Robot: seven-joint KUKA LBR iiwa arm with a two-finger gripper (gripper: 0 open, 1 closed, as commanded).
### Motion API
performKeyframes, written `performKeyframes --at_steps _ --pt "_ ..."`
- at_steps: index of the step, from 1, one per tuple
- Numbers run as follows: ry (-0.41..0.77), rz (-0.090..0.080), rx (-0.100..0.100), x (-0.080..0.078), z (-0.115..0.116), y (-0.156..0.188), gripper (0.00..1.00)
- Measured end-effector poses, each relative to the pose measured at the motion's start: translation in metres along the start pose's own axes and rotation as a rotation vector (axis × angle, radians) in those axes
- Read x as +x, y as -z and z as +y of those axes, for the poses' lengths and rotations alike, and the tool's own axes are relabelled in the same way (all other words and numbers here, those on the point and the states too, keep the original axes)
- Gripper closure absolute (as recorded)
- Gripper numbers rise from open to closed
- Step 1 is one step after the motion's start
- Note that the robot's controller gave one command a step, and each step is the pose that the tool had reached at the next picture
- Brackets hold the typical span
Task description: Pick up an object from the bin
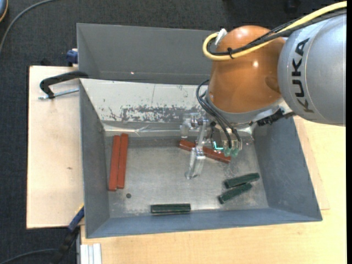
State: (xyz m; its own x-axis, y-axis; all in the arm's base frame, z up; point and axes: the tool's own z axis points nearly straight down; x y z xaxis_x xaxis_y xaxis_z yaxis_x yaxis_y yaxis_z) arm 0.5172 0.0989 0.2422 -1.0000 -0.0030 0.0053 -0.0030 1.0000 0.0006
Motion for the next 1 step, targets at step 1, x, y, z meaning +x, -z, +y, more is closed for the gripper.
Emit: performKeyframes --at_steps 1 --pt "-0.118 0.003 0.001 0.0213 0.0017 -0.1275 0.00"
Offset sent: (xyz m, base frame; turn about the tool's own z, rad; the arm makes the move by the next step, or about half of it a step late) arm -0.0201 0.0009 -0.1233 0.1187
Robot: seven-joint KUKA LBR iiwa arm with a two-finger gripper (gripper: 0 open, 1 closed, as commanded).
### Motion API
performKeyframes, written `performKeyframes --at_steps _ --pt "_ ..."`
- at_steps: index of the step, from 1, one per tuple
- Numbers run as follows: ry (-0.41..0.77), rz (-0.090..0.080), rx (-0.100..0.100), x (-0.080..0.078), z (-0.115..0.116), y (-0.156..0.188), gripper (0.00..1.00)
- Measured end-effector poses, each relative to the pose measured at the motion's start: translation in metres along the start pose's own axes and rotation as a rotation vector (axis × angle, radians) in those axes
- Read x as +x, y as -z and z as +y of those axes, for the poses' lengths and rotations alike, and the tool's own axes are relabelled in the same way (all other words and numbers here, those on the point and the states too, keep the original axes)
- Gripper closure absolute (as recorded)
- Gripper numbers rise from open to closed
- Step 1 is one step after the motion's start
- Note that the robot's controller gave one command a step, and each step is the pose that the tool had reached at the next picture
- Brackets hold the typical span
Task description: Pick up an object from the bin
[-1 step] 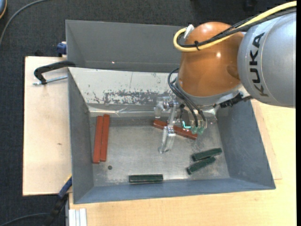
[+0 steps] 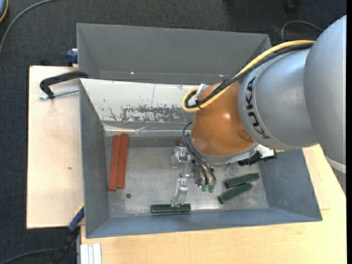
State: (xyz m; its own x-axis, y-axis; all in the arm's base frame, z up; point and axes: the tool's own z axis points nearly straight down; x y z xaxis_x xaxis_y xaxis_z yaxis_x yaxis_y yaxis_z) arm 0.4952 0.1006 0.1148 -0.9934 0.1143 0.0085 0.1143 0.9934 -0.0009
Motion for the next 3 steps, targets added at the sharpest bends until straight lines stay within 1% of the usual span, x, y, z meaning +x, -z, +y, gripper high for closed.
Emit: performKeyframes --at_steps 1,2,3 --pt "0.145 -0.017 0.002 -0.015 -0.117 0.050 0.00" --pt "0.253 -0.013 0.000 -0.078 -0.132 -0.038 0.00" --pt "0.253 -0.016 -0.001 -0.078 -0.131 -0.034 1.00"
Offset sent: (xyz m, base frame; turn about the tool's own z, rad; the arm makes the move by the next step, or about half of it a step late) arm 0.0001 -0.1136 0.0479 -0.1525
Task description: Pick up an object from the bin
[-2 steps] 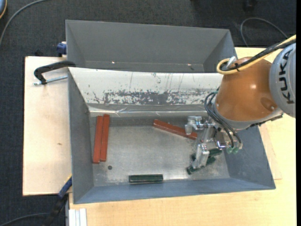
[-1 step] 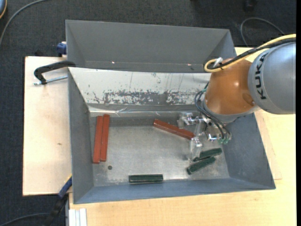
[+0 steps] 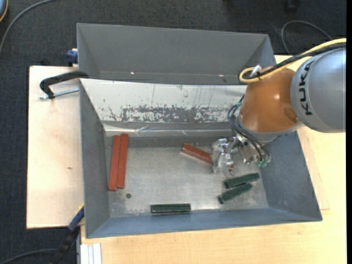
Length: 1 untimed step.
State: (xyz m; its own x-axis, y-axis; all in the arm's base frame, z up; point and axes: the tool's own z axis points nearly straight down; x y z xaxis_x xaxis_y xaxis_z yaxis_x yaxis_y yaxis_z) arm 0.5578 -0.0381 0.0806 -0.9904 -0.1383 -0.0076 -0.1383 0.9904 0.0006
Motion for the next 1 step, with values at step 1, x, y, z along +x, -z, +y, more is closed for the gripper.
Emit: performKeyframes --at_steps 1 --pt "0.000 0.002 0.000 0.0006 0.0001 -0.0007 0.00"
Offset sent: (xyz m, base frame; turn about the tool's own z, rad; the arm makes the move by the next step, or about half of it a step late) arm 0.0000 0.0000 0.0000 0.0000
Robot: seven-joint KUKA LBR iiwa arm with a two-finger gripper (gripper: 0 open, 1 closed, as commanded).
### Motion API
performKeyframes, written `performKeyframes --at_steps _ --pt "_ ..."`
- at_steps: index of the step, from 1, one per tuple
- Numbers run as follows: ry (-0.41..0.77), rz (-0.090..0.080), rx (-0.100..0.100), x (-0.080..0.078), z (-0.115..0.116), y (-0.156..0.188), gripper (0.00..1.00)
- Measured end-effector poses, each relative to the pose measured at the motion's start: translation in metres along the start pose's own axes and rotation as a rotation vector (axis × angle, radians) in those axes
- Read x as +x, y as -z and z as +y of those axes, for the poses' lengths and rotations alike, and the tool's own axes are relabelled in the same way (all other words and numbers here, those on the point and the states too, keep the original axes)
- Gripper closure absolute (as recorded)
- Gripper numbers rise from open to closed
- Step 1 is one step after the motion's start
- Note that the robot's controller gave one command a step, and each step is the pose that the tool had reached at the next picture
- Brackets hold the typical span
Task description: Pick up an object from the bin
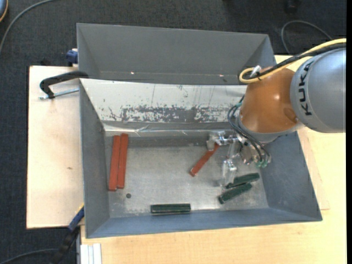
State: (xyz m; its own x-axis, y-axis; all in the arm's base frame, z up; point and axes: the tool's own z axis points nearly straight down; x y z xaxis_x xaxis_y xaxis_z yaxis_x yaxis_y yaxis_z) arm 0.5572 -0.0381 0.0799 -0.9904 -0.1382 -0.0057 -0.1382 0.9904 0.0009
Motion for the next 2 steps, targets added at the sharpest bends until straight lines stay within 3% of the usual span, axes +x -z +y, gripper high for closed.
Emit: performKeyframes --at_steps 1,2 --pt "0.000 -0.002 0.000 -0.0007 -0.0001 0.0008 1.00" --pt "0.000 0.000 0.000 0.0001 -0.0001 -0.0001 0.00"
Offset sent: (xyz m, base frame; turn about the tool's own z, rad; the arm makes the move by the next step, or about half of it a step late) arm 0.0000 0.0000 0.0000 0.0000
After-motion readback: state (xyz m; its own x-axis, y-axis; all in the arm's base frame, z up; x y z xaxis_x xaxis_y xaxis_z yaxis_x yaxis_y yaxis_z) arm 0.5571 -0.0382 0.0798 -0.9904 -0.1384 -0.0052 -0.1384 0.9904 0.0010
